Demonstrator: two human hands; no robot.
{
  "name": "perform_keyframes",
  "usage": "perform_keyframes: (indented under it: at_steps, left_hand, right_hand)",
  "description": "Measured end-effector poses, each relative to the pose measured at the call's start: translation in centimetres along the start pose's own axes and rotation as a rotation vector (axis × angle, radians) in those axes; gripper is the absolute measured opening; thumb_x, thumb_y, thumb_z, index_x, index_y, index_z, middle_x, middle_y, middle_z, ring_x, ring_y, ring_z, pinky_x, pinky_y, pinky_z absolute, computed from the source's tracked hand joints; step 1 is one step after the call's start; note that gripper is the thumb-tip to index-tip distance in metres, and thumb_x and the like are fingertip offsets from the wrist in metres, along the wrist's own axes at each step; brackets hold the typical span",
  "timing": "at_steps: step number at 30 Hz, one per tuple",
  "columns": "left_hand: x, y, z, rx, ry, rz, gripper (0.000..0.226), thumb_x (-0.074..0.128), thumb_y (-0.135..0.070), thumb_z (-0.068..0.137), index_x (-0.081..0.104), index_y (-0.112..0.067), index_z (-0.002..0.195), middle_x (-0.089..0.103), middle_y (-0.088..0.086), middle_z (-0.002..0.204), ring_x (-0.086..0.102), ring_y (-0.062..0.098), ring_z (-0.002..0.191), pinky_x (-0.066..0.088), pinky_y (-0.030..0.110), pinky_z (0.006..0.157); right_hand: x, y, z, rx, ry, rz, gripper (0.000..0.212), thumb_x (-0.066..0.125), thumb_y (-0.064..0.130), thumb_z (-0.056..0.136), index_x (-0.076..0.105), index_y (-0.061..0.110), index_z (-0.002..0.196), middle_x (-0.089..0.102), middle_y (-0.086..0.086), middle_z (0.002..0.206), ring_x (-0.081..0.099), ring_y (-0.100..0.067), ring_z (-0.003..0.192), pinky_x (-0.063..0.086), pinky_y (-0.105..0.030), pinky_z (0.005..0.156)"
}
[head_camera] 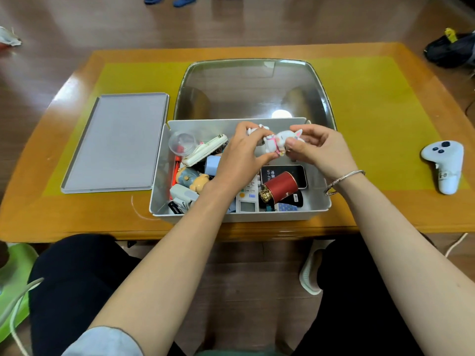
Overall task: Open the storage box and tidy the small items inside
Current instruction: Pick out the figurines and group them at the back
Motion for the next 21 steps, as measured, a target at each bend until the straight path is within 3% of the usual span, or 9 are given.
perform_keyframes:
  at_steps: [4,8,11,15,19,21]
  left_hand:
    - [-0.4,0.3,0.2,-0.046,-0.056,0.082,0.040,0.075,-0.036,0.078,0.064,-0.021,0.113,0.046,0.004,0.117,0.055,0.020,0.098,0.048,0.032,0.078]
    - [0.0,0.0,0.2,-0.043,-0.053,0.119,0.040,0.074,-0.038,0.079,0.064,-0.021,0.114,0.046,0.005,0.118,0.055,0.022,0.100,0.044,0.029,0.076]
    - [0.4,0.2,0.2,-0.042,-0.009,0.085,0.043,0.075,-0.034,0.079,0.063,-0.017,0.117,0.045,0.007,0.120,0.053,0.023,0.103,0.047,0.035,0.083]
    - [0.7,0.9,0.2,-0.055,0.085,0.021,0.043,0.074,-0.031,0.081,0.062,-0.013,0.118,0.042,0.008,0.125,0.048,0.026,0.114,0.043,0.040,0.097]
    - [-0.7,1.9,-0.5,-0.010,-0.005,0.060,0.019,0.061,-0.016,0.092,0.066,-0.012,0.110,0.049,0.008,0.122,0.049,0.027,0.112,0.045,0.043,0.093]
    - [-1.3,2.0,-0.6,0.021,-0.062,0.058,0.020,0.055,-0.010,0.094,0.067,-0.011,0.111,0.052,0.010,0.119,0.052,0.026,0.109,0.046,0.041,0.089]
  right_hand:
    - [0.2,0.5,0.5,0.046,0.005,-0.040,0.024,0.064,0.015,0.088,0.061,0.001,0.106,0.068,-0.010,0.085,0.068,-0.013,0.062,0.058,-0.025,0.055]
    - [0.9,1.0,1.2,0.030,0.053,-0.132,0.023,0.069,0.005,0.082,0.059,0.000,0.101,0.066,-0.006,0.079,0.065,-0.009,0.056,0.055,-0.024,0.049]
    - [0.9,1.0,1.8,0.032,0.080,-0.206,0.022,0.073,0.004,0.078,0.058,0.005,0.094,0.066,-0.001,0.076,0.065,-0.006,0.056,0.056,-0.025,0.050]
    - [-0.6,1.0,2.6,-0.029,0.039,-0.286,0.027,0.074,0.005,0.077,0.061,-0.001,0.100,0.067,-0.003,0.079,0.065,-0.004,0.058,0.056,-0.025,0.057]
    - [-2.1,1.0,4.2,-0.105,-0.037,-0.534,0.029,0.077,0.012,0.076,0.068,0.004,0.102,0.070,-0.012,0.096,0.062,-0.010,0.074,0.053,-0.030,0.079]
    - [-1.7,0.7,5.1,-0.127,-0.026,-0.642,0.029,0.078,0.015,0.074,0.069,0.012,0.101,0.071,-0.008,0.099,0.063,-0.013,0.081,0.052,-0.033,0.085]
Point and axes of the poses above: each hand's wrist, its own z-axis towards the middle knuckle, its own x-axis out of the palm, y = z × x, the point moved 8 cm from there along z, towards the middle knuckle
